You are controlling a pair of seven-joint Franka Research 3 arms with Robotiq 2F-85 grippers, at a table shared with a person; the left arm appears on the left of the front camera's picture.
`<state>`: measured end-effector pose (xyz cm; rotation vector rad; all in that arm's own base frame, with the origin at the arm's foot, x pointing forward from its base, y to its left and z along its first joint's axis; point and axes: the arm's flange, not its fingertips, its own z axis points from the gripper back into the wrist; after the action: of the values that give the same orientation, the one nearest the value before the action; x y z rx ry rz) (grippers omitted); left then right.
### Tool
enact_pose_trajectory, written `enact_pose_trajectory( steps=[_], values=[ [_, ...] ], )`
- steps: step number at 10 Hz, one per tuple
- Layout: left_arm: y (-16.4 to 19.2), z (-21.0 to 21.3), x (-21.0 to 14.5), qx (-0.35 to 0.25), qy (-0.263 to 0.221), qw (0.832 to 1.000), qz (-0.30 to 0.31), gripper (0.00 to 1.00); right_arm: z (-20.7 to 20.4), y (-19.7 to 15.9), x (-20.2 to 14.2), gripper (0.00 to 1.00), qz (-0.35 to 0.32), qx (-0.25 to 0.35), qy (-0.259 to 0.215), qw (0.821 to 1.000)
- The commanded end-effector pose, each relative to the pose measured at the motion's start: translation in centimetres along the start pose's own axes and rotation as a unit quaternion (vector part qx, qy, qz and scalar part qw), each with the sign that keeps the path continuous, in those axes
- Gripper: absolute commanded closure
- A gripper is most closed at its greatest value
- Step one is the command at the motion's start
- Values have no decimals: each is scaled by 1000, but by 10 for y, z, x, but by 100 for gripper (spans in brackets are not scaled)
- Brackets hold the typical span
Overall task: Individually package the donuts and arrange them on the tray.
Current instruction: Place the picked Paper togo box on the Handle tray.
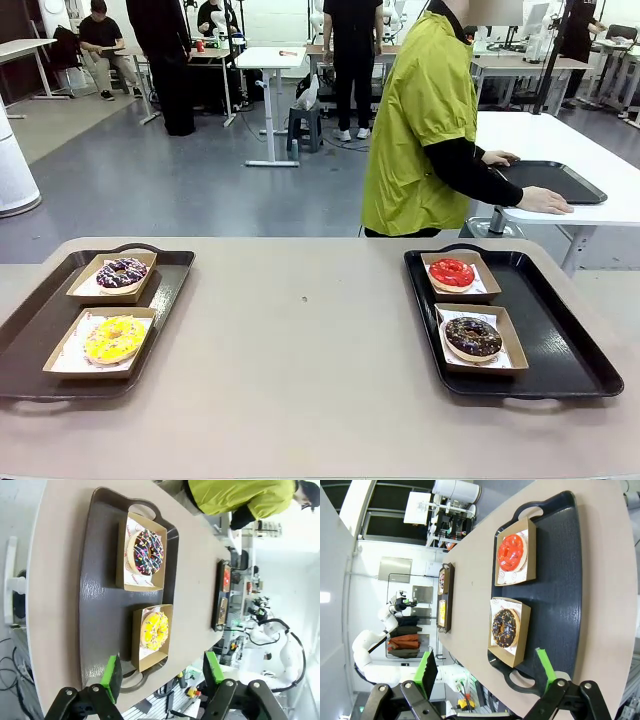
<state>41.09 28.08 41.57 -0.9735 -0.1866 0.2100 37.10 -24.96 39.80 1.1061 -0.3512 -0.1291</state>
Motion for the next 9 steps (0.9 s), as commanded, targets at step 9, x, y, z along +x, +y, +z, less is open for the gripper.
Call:
enact_pose_trajectory(
  steps=[9],
  values=[
    [7, 2, -1, -9, -6, 1000, 4, 15, 0, 2, 1, 0, -11, -1, 0, 1000]
  ],
)
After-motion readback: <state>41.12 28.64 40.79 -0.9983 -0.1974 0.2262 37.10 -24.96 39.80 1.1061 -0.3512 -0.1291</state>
